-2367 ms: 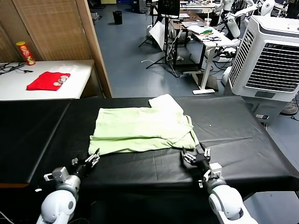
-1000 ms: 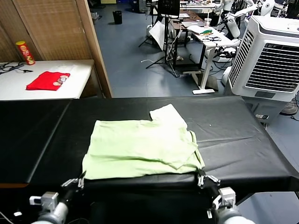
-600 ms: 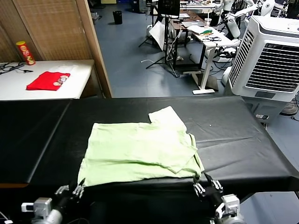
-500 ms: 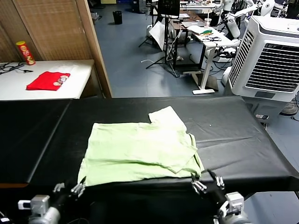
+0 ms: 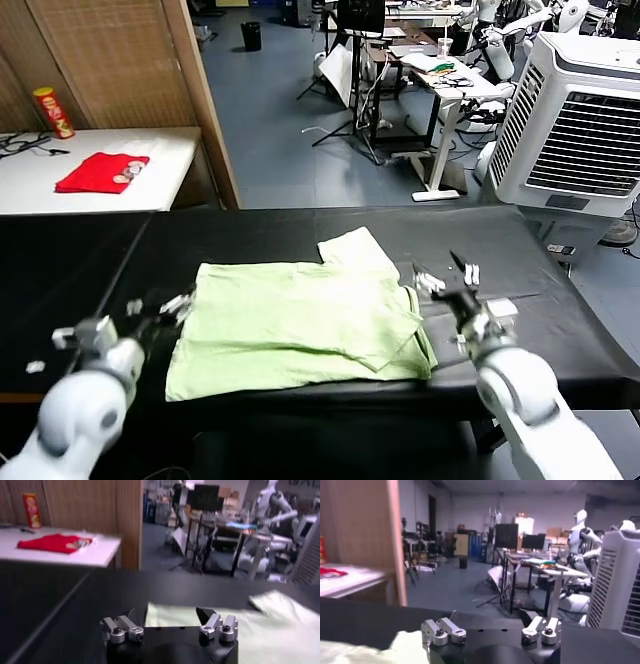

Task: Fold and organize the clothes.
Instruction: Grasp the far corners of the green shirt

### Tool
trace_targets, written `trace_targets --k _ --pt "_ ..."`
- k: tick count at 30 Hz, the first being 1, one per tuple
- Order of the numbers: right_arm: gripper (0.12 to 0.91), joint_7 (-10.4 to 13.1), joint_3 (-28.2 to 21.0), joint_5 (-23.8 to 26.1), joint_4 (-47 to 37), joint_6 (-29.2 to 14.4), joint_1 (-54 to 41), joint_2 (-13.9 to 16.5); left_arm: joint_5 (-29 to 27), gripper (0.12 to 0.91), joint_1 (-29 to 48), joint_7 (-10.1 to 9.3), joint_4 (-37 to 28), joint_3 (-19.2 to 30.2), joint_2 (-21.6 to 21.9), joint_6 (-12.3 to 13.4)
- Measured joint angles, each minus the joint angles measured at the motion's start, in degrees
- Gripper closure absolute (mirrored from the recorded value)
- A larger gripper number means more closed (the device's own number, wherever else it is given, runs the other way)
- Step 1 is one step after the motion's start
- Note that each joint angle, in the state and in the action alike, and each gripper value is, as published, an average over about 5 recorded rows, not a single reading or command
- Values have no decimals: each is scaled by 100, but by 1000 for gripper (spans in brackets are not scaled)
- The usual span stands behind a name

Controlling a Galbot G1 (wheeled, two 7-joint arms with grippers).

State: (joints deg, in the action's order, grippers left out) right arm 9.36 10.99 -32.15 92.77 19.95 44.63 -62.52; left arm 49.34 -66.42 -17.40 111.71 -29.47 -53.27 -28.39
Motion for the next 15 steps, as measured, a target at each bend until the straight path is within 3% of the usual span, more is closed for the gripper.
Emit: trace_targets --k 7,15 --pt "227 -264 -1067 -671 -1896 443 -1551 -303 128 232 1364 196 -1439 867 -5 -254" --pt "227 -515 -1689 -642 -3058 861 -2450 -683 133 232 2204 333 -2522 1362 -143 -535"
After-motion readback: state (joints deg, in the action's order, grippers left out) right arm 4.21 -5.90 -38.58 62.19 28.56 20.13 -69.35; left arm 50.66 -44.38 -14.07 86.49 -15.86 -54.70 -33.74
